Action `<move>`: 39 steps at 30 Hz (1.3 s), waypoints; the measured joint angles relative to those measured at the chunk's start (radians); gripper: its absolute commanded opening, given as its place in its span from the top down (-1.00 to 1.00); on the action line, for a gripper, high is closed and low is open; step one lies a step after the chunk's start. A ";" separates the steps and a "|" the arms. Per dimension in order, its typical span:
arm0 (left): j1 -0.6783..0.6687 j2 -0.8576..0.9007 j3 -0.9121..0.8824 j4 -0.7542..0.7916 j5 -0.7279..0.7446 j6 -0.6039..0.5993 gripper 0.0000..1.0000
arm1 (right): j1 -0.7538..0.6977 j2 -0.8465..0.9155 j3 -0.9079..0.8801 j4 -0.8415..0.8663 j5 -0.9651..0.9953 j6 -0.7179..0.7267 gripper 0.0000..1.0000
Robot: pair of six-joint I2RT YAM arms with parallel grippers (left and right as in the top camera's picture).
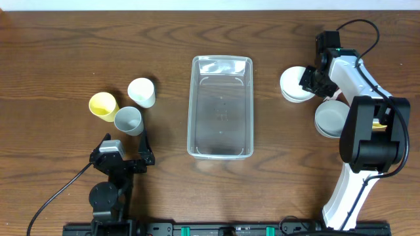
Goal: Pack container
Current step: 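Reach the right gripper to the white bowl and grasp its rim, then lift the white bowl and lower it into the clear container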
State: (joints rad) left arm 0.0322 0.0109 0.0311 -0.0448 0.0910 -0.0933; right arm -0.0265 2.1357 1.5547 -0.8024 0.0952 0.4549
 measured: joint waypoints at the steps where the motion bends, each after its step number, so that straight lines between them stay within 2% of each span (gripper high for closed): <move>1: 0.000 0.000 0.000 0.000 0.000 0.000 -0.96 | 0.000 0.000 0.000 0.001 0.000 0.001 0.73; 6: 0.000 0.000 0.000 0.000 0.000 0.000 -0.96 | -0.002 -0.002 0.005 0.002 -0.017 0.001 0.97; 18: 0.000 0.000 0.000 0.000 0.000 0.000 -0.96 | -0.022 -0.040 0.092 -0.068 -0.163 -0.067 0.91; 28: 0.000 0.000 0.000 0.000 0.000 0.000 -0.96 | -0.011 -0.328 0.156 -0.015 -0.465 -0.143 0.91; 34: 0.000 0.000 0.000 0.000 0.000 0.000 -0.96 | 0.133 -0.431 0.169 0.040 -0.554 -0.150 0.85; 39: 0.000 0.000 0.000 0.000 0.000 0.000 -0.96 | 0.335 -0.413 0.169 0.043 -0.471 -0.142 0.89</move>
State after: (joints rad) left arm 0.0319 0.0109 0.0311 -0.0448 0.0910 -0.0933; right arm 0.3084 1.7226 1.7241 -0.7597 -0.3759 0.3134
